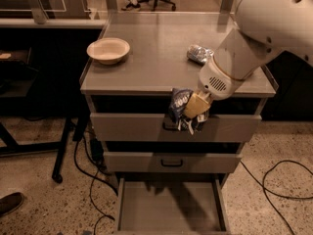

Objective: Place blue chip bag into bottom drawer

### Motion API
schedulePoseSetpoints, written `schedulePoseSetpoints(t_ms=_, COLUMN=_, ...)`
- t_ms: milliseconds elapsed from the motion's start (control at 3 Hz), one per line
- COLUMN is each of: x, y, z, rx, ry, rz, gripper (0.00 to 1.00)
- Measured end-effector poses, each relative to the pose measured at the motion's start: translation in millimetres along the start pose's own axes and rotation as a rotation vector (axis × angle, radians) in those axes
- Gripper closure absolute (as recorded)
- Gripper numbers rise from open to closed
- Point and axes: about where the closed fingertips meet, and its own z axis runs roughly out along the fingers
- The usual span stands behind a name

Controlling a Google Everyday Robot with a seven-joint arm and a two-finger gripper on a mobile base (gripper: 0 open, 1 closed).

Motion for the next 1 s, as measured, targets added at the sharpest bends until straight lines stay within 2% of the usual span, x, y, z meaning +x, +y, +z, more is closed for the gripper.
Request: schedulePoseSetpoints(t_ms=1000, x=1.1, y=-4.6, z=-9.6, rx=0.028, ry=-0.002, rz=0.003, gripper=1.0)
